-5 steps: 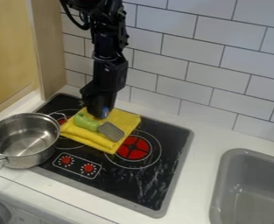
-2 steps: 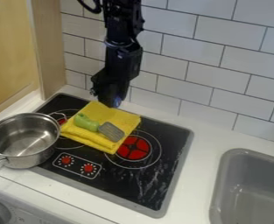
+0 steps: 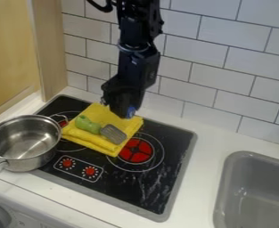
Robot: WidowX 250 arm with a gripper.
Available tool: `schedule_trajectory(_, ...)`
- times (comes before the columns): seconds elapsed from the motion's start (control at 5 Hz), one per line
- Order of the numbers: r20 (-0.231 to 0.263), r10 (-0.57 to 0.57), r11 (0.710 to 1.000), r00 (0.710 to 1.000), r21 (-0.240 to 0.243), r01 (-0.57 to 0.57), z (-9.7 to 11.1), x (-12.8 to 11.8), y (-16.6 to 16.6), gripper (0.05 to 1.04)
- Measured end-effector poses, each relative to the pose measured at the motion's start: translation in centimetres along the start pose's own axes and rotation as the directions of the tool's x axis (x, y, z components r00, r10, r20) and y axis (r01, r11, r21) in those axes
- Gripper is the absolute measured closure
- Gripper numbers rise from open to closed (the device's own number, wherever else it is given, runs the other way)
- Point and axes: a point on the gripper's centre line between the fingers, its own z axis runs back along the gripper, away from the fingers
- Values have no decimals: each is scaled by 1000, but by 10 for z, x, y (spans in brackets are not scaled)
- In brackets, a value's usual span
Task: Get the blue thing and put it at the lower right of stove
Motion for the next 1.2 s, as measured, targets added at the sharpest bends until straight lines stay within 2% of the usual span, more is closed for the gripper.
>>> schedule_trajectory(0.2,13,-43,999,999,-22,43,-11,18,-11,728)
schedule_trajectory(0.6,38,-90,996,995,18,90,-25,45,-25,728)
schedule_trajectory(0.8,27,-129,991,991,23,128,-28,58,-24,728)
schedule_trajectory(1.0,39,-154,988,987,-20,155,-40,69,-34,728)
schedule_trajectory(1.2,43,-159,987,986,-13,160,-40,72,-33,728)
